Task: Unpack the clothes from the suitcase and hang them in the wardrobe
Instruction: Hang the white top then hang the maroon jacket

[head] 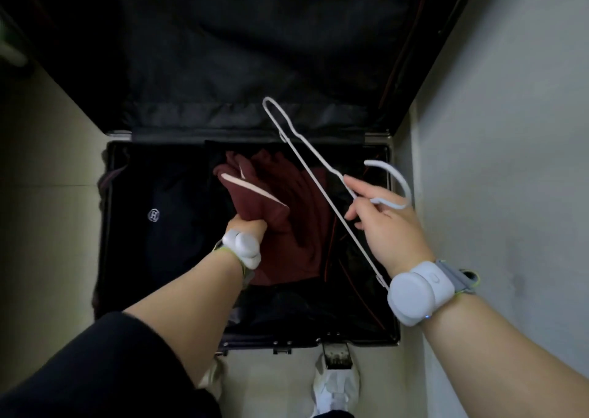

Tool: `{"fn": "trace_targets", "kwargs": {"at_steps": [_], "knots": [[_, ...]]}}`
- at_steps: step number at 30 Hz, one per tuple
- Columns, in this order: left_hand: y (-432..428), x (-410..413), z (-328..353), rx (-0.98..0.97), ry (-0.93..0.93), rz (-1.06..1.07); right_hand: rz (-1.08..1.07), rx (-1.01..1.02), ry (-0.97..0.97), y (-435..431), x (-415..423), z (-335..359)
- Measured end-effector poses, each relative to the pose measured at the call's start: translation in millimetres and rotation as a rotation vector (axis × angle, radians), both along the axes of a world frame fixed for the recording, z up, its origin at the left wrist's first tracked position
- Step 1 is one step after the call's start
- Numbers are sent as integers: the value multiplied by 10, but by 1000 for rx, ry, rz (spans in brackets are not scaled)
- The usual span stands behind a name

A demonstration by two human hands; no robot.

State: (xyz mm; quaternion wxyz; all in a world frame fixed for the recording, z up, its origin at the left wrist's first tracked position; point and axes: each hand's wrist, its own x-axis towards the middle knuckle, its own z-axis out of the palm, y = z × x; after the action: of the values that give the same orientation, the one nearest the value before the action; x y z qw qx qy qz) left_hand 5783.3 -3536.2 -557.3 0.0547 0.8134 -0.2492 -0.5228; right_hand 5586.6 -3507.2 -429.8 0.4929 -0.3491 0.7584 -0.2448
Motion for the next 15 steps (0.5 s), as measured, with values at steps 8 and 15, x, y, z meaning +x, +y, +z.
{"fn": "trace_targets", "kwargs": {"at_steps": [8, 15], "knots": [[79, 401, 1577, -72, 269, 281, 63, 24, -88, 64, 312, 1186], [139, 413, 3275, -325, 352, 79, 128, -113, -106, -122, 599, 2600]]}}
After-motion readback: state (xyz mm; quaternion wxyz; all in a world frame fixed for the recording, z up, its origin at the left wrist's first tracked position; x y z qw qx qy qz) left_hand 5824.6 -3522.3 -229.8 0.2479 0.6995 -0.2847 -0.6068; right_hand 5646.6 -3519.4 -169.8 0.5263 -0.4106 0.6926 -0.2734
